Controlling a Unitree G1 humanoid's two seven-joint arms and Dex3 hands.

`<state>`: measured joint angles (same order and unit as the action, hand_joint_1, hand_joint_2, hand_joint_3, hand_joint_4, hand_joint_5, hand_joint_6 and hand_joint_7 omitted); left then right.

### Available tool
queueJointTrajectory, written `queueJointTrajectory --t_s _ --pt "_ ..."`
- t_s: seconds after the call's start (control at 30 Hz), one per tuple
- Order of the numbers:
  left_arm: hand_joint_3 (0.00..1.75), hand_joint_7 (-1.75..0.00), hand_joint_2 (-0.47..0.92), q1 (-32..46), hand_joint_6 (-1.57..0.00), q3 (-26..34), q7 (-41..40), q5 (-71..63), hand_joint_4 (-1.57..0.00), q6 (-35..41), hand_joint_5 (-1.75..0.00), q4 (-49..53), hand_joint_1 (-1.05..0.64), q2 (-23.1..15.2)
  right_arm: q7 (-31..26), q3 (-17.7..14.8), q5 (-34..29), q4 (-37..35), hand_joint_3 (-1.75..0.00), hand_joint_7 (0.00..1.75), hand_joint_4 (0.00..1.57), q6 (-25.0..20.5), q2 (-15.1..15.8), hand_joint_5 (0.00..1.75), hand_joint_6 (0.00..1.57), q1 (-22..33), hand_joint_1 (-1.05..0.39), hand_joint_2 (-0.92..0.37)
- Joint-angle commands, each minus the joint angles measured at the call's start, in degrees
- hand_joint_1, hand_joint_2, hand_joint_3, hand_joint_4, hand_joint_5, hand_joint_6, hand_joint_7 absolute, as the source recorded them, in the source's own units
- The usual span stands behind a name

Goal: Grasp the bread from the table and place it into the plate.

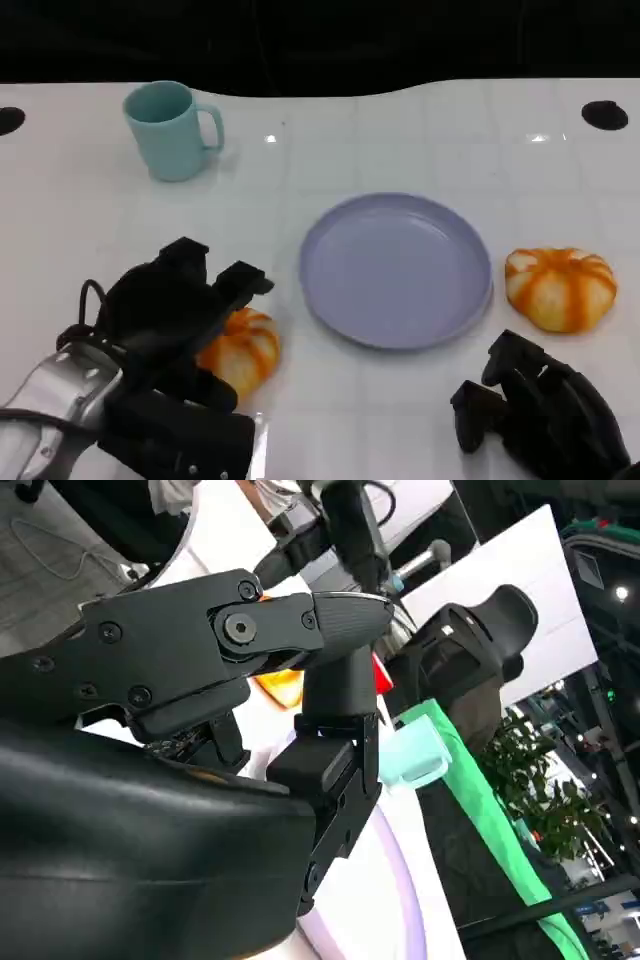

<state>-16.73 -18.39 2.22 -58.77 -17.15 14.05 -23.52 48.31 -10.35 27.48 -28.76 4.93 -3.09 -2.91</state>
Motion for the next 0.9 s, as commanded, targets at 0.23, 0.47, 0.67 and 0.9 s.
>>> queueJointTrajectory --t_s 0.23,0.47,0.67,0.9 --pt "0.07 -1.35 0.9 -6.2 0.0 -7.0 -0.7 2.5 0.0 2.6 -1.74 14.1 -1.05 0.4 -0.6 0.2 0.3 2.1 -0.25 1.47 0.76 -0.3 0.7 1.71 0.66 1.3 -0.56 -0.92" --pt "0.05 -1.41 0.89 -7.5 0.0 -9.3 1.1 5.1 0.0 3.8 -1.75 17.5 -1.05 0.5 -0.4 0.0 0.7 2.3 -0.24 1.47 0.77 -1.1 0.6 1.71 0.67 1.3 -0.55 -0.92" --pt "0.04 -1.44 0.9 -9.9 0.0 -11.9 0.1 5.7 0.0 4.3 -1.73 23.4 -1.05 1.5 -0.6 0.1 0.3 2.2 -0.24 1.47 0.76 -0.4 0.6 1.72 0.66 1.4 -0.56 -0.92" --pt "0.03 -1.44 0.9 -13.4 0.0 -15.2 -3.0 6.3 0.0 4.0 -1.67 31.9 -1.05 3.2 -0.3 0.1 0.6 2.5 -0.24 1.47 0.76 -0.7 0.6 1.72 0.65 1.6 -0.56 -0.92"
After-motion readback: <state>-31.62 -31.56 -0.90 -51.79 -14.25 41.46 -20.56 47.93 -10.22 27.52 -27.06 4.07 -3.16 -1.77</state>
